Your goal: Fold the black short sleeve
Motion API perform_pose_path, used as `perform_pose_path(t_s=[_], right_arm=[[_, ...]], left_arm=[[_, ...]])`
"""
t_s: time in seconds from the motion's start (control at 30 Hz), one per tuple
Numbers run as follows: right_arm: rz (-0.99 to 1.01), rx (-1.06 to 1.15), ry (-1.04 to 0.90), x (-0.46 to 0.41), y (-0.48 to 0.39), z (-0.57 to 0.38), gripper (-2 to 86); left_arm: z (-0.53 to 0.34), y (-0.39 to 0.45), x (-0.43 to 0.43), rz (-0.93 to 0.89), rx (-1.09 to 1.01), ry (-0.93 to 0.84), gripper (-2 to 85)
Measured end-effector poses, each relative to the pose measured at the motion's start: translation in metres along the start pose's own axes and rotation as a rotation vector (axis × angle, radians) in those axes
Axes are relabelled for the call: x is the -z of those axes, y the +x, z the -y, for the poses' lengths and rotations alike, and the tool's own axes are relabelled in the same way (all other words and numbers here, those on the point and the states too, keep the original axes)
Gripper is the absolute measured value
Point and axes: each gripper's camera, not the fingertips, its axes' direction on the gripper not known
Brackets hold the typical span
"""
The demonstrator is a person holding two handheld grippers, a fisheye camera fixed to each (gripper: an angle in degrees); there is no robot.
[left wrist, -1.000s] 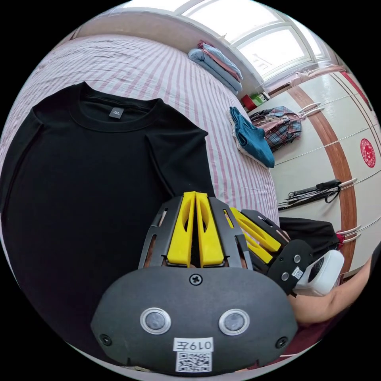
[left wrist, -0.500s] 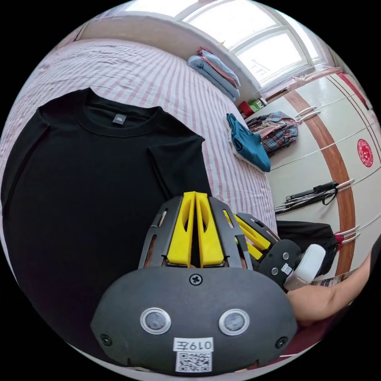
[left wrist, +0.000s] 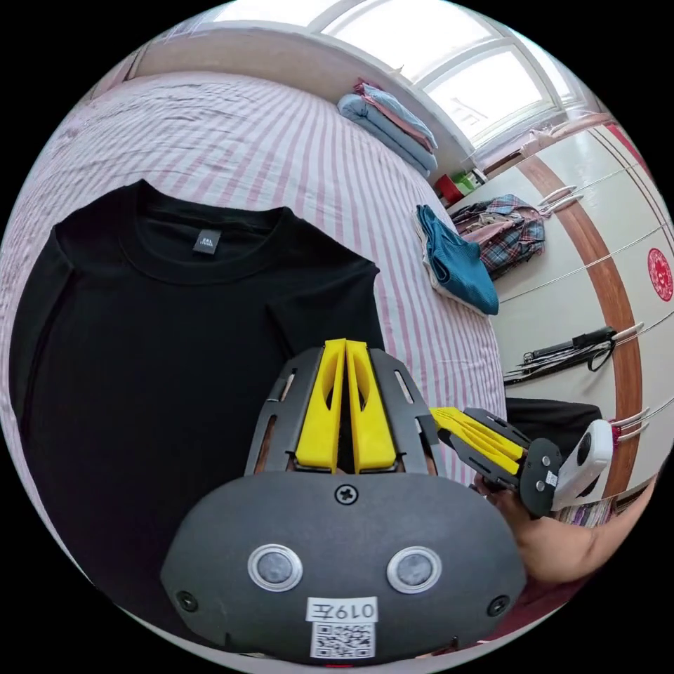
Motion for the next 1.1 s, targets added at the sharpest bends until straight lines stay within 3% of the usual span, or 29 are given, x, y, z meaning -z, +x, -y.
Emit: perform_pose_path(t_s=[0.1, 0.2, 0.4, 0.57, 0.67, 0.8, 1.1], right_arm=[[0.026, -0.061, 0.061, -0.009, 0.028, 0.008, -0.6], [0.034, -0.085, 0.085, -0.024, 0.043, 0.014, -0.5], [0.168, -0.16, 0.056, -0.049, 0.052, 0.001, 1.1], [0.161, -0.191, 0.049, -0.058, 0.051, -0.018, 2.4], [0.133, -0.171, 0.046, -0.064, 0.053, -0.024, 1.1], [0.119, -0.145, 0.027, -0.076, 0.062, -0.023, 0.2], [0.151, -0.156, 0.002, -0.098, 0.087, -0.023, -0.6]], left_arm=[[0.033, 0.022, -0.007, 0.073, -0.112, 0.055, 1.2], [0.074, 0.048, -0.019, 0.073, -0.243, -0.003, 1.7], [0.157, 0.095, -0.07, -0.008, -0.424, -0.301, 5.6], [0.179, 0.158, -0.102, 0.241, -0.765, -0.414, 4.8], [0.175, 0.184, -0.117, 0.397, -0.877, -0.375, 3.1], [0.186, 0.197, -0.134, 0.412, -0.847, -0.388, 2.2], [0.264, 0.174, -0.153, 0.132, -0.472, -0.465, 1.5]])
